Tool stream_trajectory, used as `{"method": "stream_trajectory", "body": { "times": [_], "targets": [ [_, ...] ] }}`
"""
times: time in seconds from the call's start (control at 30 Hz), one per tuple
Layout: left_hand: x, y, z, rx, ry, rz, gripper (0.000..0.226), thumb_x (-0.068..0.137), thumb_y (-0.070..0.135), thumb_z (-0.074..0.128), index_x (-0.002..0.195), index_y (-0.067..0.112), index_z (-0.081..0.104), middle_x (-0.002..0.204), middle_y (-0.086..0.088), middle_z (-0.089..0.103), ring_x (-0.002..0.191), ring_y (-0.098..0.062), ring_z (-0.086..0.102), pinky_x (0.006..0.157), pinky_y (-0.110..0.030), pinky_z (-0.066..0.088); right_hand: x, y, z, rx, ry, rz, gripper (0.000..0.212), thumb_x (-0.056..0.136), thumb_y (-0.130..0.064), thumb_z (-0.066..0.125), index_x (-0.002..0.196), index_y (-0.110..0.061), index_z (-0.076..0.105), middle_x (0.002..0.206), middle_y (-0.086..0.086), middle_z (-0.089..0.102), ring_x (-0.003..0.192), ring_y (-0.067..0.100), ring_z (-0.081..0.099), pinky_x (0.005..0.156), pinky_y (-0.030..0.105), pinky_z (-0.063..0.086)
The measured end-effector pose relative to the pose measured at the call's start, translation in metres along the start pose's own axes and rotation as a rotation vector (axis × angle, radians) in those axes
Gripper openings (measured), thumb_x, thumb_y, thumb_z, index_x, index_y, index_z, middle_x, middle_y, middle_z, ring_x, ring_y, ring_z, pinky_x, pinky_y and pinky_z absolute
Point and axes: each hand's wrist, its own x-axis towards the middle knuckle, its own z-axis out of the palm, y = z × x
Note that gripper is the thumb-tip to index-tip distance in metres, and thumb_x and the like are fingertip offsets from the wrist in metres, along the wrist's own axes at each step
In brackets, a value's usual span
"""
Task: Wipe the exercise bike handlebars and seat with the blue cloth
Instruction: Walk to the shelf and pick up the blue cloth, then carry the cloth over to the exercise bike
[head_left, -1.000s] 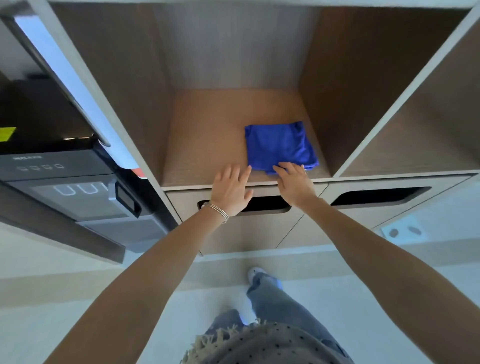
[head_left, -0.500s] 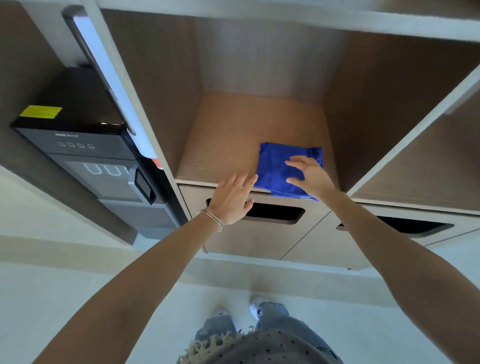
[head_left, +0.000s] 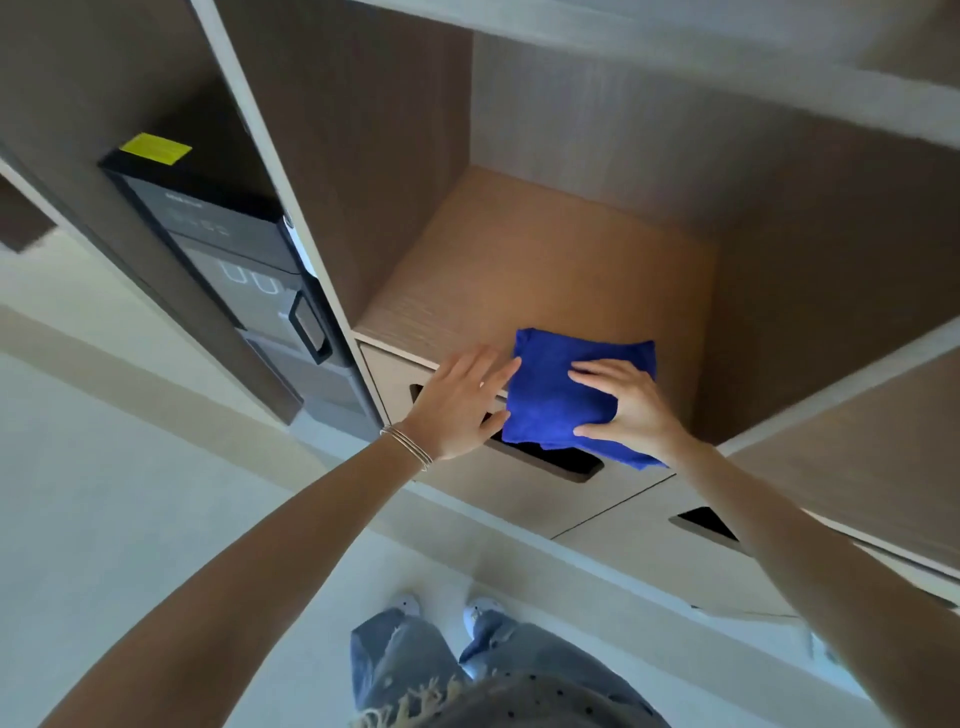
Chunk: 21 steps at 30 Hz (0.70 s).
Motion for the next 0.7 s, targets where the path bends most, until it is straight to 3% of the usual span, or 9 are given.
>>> {"method": "stream_trajectory", "body": {
  "times": [0.17,0.23,0.43,0.57,0.7],
  "targets": [
    [-0.009,0.016,0.012,-0.058,-0.016,-0.093,0.064,0.079,0.046,0.046,0.132,0.010,0.049,0.132,-0.017,0.053,0.122,-0.035,0.049,0.098,-0.046,0.043,0.004,-0.004,0.007,0.148,0.083,-0.105,0.049,0.061,-0.013,0.078,0.109,-0.014,0.068,0.110,0.002,0.069,0.102,0.020,0.058,0.089,0.039,0.049],
    [-0.016,0.020,0.012,-0.081,-0.022,-0.143,0.066,0.078,0.049,0.045,0.133,0.011,0.048,0.134,-0.017,0.052,0.124,-0.035,0.048,0.101,-0.048,0.041,0.007,-0.013,0.010,0.178,0.068,-0.095,0.042,0.064,-0.018,0.072,0.106,-0.018,0.069,0.105,-0.002,0.071,0.097,0.016,0.059,0.085,0.038,0.050],
    [-0.056,0.013,0.004,-0.066,0.018,-0.313,0.066,0.076,0.053,0.045,0.128,0.012,0.053,0.129,-0.018,0.056,0.120,-0.036,0.051,0.100,-0.052,0.039,0.027,-0.062,0.021,0.215,-0.039,-0.043,0.047,0.066,-0.019,0.078,0.110,-0.032,0.066,0.096,0.001,0.070,0.091,0.016,0.063,0.085,0.030,0.046],
    [-0.097,0.008,-0.003,-0.014,0.023,-0.440,0.064,0.072,0.053,0.043,0.118,0.013,0.061,0.122,-0.015,0.061,0.117,-0.035,0.055,0.097,-0.056,0.039,0.039,-0.104,0.036,0.256,-0.183,-0.183,0.049,0.063,-0.012,0.079,0.108,-0.026,0.068,0.092,-0.002,0.068,0.086,0.015,0.061,0.081,0.020,0.041],
    [-0.169,0.003,-0.014,0.034,0.012,-0.630,0.062,0.073,0.053,0.041,0.115,0.014,0.062,0.120,-0.010,0.063,0.117,-0.032,0.056,0.099,-0.058,0.036,0.048,-0.163,0.064,0.335,-0.418,-0.312,0.047,0.065,-0.010,0.077,0.109,-0.025,0.068,0.102,0.002,0.069,0.094,0.018,0.062,0.088,0.028,0.047]
  ]
}}
